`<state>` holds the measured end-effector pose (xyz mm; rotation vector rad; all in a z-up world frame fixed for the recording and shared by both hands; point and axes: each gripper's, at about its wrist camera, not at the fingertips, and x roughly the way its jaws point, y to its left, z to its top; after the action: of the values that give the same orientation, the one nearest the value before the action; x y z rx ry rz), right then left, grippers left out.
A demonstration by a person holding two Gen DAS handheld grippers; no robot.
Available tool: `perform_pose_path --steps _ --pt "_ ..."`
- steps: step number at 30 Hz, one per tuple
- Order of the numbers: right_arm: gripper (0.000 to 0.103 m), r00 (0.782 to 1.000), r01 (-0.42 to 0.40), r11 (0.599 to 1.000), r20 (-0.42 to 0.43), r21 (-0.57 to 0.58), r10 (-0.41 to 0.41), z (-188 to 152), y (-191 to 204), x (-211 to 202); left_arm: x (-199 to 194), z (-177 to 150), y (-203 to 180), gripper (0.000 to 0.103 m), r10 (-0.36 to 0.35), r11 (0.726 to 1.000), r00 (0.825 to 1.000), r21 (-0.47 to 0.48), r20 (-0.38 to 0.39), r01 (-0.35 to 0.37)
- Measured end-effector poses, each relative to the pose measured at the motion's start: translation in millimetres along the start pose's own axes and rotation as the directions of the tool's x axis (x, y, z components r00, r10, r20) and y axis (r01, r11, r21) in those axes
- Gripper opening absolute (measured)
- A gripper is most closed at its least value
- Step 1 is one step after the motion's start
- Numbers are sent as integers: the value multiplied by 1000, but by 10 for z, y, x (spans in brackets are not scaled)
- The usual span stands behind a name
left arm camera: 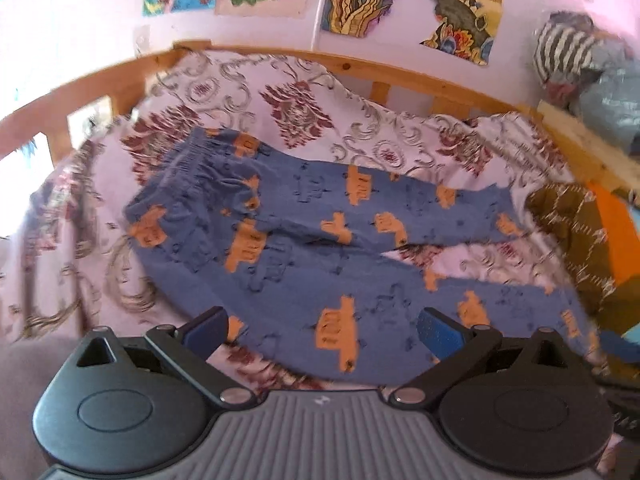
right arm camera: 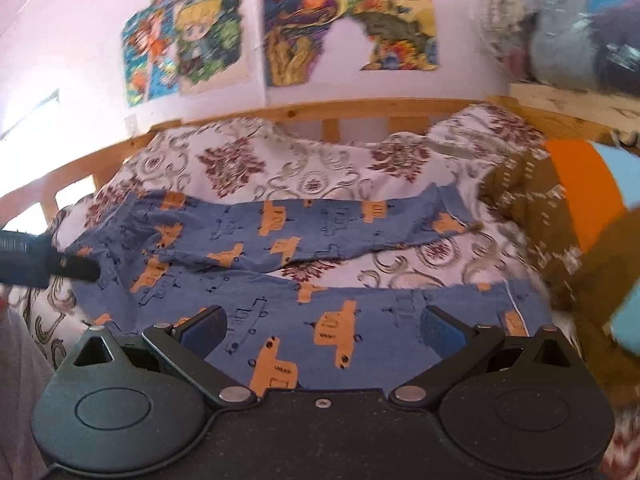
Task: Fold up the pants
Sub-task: 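Grasp the pant leg hems with the right gripper while the left gripper grasps the other hem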
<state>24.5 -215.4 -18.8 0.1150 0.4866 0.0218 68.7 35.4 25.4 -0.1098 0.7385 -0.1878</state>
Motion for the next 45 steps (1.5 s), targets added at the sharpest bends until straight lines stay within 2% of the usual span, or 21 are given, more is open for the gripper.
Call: perform_pose_path --steps 3,5,8,11,13,15,18,20,21,25,27,28,29,31,34,36,37,39,41,43,45 --pt "102 999 -36 996 -36 -80 33 187 60 223 162 236 102 103 -70 998 996 -12 -47 69" --pt "102 996 -77 988 -47 -131 72 316 100 397 273 417 192 103 -150 989 986 2 -67 151" --pt "102 992 -116 974 -70 -197 104 500 142 672 415 716 361 103 -179 984 983 -11 -50 179" --pt "102 987 -147 954 -100 -260 124 681 189 1032 619 1045 569 103 -139 990 990 -2 -18 139" --pt "102 985 -158 944 -109 -291 131 790 199 1290 812 1250 698 103 -72 996 997 62 22 70" --pt "103 984 -167 933 -112 -320 138 878 212 1535 1019 1436 768 103 -14 988 999 153 33 8" --pt "102 977 -203 911 -141 -358 162 1013 233 1901 1365 1708 854 103 6 950 1000 311 -11 -3" --pt "102 966 -246 888 -173 -388 192 1110 264 2145 1534 1855 863 103 30 906 1000 422 3 -28" --pt "102 960 -267 874 -189 -407 205 1158 288 2265 1624 1923 859 103 27 873 1000 487 9 -28" --pt "102 945 -320 797 -234 -513 229 1356 411 2776 1941 2092 784 103 -64 681 996 726 -67 92" --pt "102 940 -333 775 -254 -537 228 1443 431 3026 2137 2148 757 103 -65 618 991 775 -116 132" --pt "102 937 -341 765 -268 -547 226 1484 435 3153 2256 2177 751 103 -57 607 987 780 -148 152" --pt "102 934 -346 755 -280 -558 221 1518 436 3270 2351 2195 750 103 -47 608 983 776 -176 168" --pt "99 932 -350 737 -295 -578 211 1566 432 3468 2568 2238 753 103 -36 621 969 754 -246 215" --pt "92 919 -380 719 -326 -582 221 1611 429 3695 2757 2267 849 102 -61 645 941 706 -333 292" --pt "90 911 -400 701 -340 -591 233 1620 461 3793 2827 2280 890 102 -81 645 925 688 -372 333" --pt "87 909 -405 691 -346 -599 233 1617 484 3827 2851 2270 897 101 -79 641 923 690 -378 337" --pt "77 904 -414 670 -366 -616 222 1602 536 3927 2914 2268 891 87 -61 626 920 703 -388 338" --pt "59 901 -417 651 -384 -635 202 1566 571 3999 2959 2248 891 76 -34 615 920 718 -389 326" --pt "49 911 -394 632 -377 -668 169 1515 582 4033 2989 2227 906 61 -13 597 925 739 -380 312" --pt "36 924 -365 615 -355 -699 145 1478 573 4023 3003 2221 907 33 7 587 930 754 -367 293"
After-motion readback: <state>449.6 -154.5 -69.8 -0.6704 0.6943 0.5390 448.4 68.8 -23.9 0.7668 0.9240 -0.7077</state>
